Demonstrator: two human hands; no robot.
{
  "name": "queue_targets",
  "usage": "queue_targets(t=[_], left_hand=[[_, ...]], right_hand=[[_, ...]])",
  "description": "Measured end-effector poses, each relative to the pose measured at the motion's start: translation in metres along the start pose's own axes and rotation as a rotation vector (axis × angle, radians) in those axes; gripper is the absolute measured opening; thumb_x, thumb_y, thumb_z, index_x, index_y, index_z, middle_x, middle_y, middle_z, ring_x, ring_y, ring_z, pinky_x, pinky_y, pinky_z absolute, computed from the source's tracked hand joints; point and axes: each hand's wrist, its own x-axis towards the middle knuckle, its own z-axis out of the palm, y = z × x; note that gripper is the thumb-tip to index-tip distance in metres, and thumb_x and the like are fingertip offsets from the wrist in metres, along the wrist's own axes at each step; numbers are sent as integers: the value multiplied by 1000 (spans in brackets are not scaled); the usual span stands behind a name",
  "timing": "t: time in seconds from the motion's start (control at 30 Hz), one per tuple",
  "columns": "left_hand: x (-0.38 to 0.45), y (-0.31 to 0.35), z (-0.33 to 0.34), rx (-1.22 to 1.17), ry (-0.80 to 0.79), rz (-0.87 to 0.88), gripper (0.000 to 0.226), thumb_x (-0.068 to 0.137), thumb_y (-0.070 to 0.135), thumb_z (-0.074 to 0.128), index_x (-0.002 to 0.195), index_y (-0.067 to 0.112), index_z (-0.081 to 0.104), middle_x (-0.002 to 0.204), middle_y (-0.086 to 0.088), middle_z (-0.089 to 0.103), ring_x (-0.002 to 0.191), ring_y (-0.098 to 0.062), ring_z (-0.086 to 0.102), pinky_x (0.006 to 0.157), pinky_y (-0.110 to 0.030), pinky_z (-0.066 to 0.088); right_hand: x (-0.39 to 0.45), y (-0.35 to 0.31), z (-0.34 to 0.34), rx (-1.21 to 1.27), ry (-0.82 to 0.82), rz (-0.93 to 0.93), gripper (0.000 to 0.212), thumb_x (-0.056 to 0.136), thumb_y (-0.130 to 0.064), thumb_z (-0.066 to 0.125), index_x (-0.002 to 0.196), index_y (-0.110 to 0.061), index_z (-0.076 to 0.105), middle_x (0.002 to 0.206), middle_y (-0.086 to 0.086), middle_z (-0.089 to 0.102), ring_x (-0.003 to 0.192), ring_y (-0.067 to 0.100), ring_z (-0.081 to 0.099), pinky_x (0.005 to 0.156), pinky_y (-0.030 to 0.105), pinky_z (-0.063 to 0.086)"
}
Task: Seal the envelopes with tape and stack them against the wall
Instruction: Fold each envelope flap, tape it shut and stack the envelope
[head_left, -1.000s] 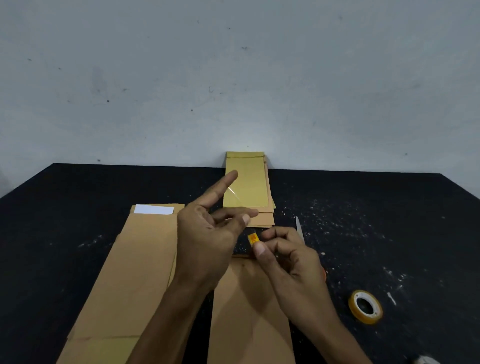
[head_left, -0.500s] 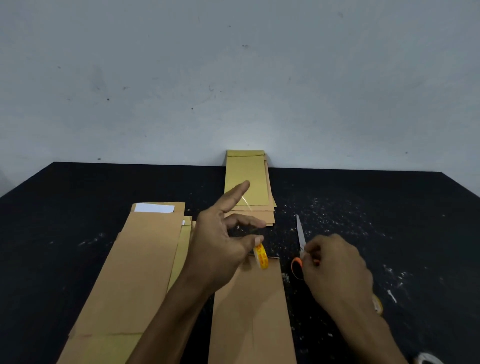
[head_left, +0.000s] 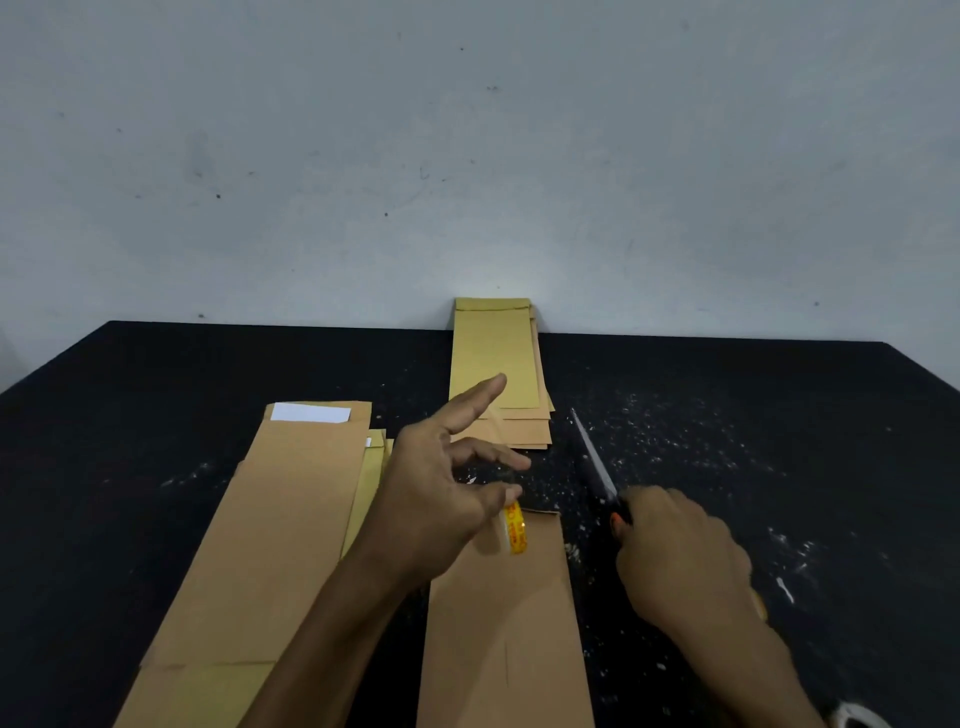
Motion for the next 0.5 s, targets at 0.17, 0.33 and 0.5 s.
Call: queue_targets(t=[0.17,0.33,0.5], left_hand=[[1,-2,-8,4,31,-8,91,73,-18,74,147,25,44,118,17,68,96,-12,72,95,-49,55],[4,5,-22,-31,60,25,89,74,-19,72,147,23,43,136,-7,60,97,-15,72,80,-45,62],[4,11,-44,0,69,60,91,73,-20,73,149,20,41,142,-5,55,99,-18,72,78,-41,62]], right_hand=[[5,11,0,858,-26,-163,36,98,3,51,107,-31,61,94,3,71,83,20,72,67,38,62],[3,3,-2,1179,-136,-346,32,71,-21,83,102,-21,77,82,16,72,73,24,69,68,26,56],[1,6,-10,1195,-279,-329,35,57,-23,87,92,-22,82,77,25,67,62,15,61,60,21,51]])
